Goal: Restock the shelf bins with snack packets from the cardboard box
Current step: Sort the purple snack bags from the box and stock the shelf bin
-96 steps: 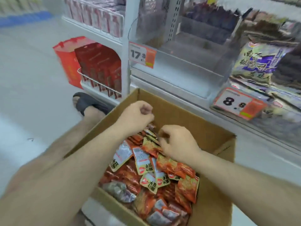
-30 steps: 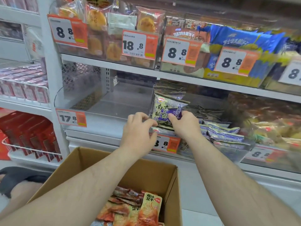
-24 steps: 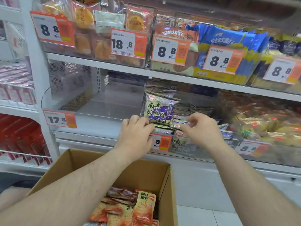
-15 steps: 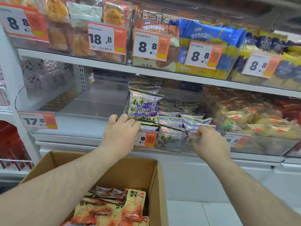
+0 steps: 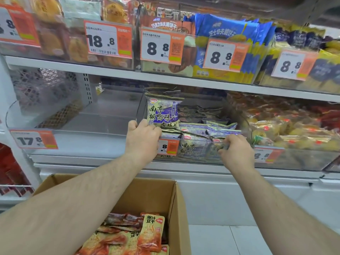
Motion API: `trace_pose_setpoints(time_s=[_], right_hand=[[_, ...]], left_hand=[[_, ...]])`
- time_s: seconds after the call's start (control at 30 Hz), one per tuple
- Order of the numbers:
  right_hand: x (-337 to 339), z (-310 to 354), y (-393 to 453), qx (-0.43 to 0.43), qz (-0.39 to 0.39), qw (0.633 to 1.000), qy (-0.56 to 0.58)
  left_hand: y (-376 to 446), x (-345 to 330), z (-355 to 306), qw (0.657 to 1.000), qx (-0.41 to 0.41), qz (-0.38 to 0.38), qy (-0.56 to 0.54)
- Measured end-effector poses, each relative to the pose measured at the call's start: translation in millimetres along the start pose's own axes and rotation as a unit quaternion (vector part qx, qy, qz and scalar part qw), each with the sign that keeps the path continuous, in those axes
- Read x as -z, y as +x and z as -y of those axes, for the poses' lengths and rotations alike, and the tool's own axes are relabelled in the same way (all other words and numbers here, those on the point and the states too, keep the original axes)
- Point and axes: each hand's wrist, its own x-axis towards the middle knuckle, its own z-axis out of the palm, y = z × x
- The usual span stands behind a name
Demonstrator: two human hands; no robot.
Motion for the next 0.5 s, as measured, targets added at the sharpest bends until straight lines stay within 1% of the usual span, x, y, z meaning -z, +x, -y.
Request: trace_pose_setpoints(time_s=[0.03,0.17,0.3,0.37,0.43,0.5], right_hand=[[-2,0,0,-0.003,0.002,1.000,-0.005],[-4,2,-1,-0.020,0.004,1.000,-0.020],[-4,6,-8,-0.035,0.000,0.999,0.003],[1,11,-14,-0.044,-0.026,0.998,0.043],[9,25,-19,-0.039,-0.071,0.994,0.078],[15,52,-28,0.023,-0.107,0.988,0.107]], left_hand=[[-1,-4,0,1.000,0.004,-0.002,-0.008],[-3,-9,2,0.999,-0.004,-0.050,-0.001],[-8,-15,2,0.999,-0.021,-0.036,-0.014],[-10,-19,3,0.998,-0.031,-0.047,-0.028],[-18,-14,5,0.997,-0.031,-0.044,-0.059],[-28,-3,12,0.993,-0.041,-0.051,-0.101]])
